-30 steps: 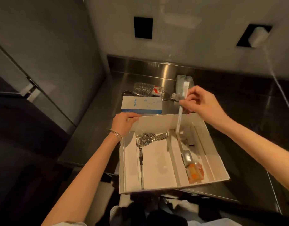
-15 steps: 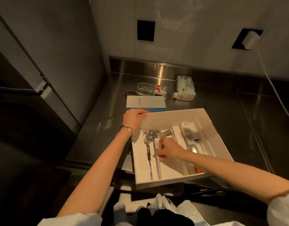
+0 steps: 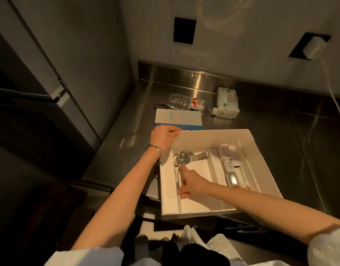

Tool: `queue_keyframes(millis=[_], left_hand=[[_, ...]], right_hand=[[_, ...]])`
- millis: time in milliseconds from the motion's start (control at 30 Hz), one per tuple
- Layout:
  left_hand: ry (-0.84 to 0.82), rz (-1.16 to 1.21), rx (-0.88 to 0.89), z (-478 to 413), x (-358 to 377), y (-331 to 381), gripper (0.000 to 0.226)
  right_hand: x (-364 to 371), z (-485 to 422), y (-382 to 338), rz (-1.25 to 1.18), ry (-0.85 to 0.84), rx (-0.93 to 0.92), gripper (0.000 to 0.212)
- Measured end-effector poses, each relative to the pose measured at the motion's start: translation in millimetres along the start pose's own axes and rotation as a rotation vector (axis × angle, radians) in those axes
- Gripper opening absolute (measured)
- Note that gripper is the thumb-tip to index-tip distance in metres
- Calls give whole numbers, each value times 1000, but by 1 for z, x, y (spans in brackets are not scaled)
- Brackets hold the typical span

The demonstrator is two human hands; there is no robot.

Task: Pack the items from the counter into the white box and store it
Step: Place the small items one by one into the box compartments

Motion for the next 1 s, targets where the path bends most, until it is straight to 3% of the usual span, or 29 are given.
queue_keyframes(millis=[200, 600, 1000], left_hand=[[-2, -17, 3, -1, 0, 0, 23], [18, -84, 23, -5, 2, -5, 22], [-41, -80, 49, 19, 7, -2, 19]], right_hand=[[-19, 14, -7, -26, -29, -45, 72], [-133, 65, -10, -198, 315, -98, 26], [-227, 82, -8, -354, 516, -273, 16]])
Point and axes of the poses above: each hand's wrist, its own z-axis away from the middle knuckle, its own x-axis out of the palm, y = z × x, the point moved 6 cm from there along -z, towards the middle knuckle, and after that the axes turned 3 degrees about -x, right-handed, at the moved point
